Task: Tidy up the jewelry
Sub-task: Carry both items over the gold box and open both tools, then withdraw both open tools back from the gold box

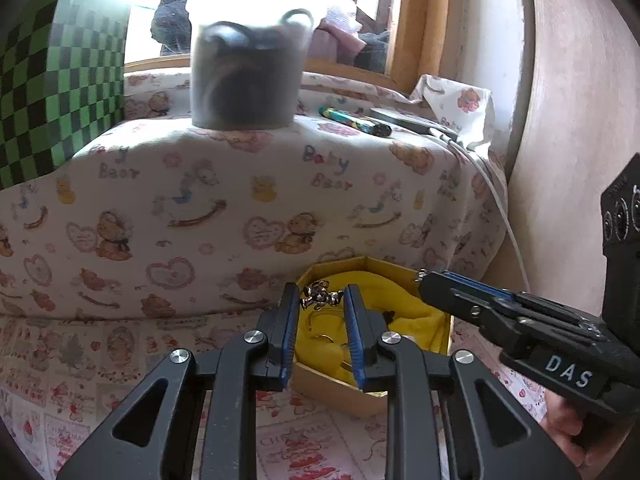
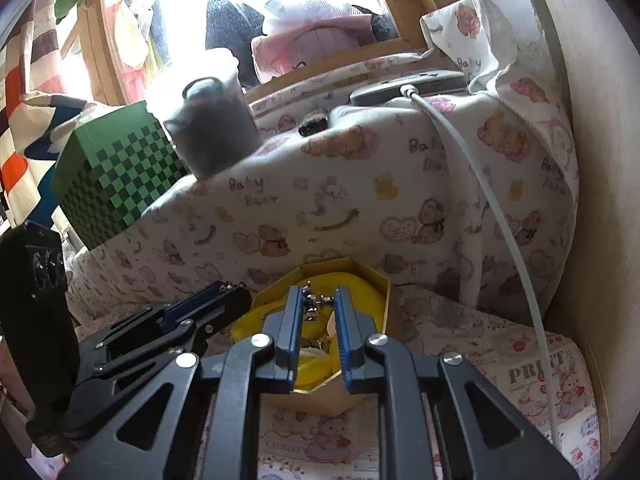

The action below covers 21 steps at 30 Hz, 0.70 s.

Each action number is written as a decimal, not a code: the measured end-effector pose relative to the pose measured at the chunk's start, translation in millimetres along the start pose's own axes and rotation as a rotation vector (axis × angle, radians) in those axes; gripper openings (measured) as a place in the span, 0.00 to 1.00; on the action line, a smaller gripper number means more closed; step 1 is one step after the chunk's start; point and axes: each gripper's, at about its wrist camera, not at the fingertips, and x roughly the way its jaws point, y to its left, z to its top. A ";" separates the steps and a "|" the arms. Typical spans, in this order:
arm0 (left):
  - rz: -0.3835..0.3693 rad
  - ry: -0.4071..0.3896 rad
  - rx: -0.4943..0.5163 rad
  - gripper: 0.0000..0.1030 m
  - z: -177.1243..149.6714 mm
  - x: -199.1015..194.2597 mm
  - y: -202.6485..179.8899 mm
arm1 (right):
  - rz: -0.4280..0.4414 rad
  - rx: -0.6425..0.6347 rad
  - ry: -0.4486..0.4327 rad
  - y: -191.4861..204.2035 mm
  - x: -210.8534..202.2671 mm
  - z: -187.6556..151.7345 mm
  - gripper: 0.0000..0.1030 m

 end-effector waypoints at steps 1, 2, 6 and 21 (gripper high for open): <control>-0.006 0.000 0.007 0.21 -0.4 -0.1 -0.8 | -0.005 -0.004 0.002 0.5 0.8 -0.3 0.14; -0.011 -0.002 0.015 0.21 -1.1 -0.8 -1.6 | -0.006 -0.004 0.003 0.6 1.0 -0.3 0.15; 0.017 -0.011 0.053 0.29 -2.1 -5.1 -3.8 | 0.003 0.003 -0.007 0.4 -1.4 0.8 0.23; 0.169 -0.175 0.092 0.71 6.7 -95.3 27.9 | -0.008 -0.082 -0.122 31.7 -35.8 1.6 0.35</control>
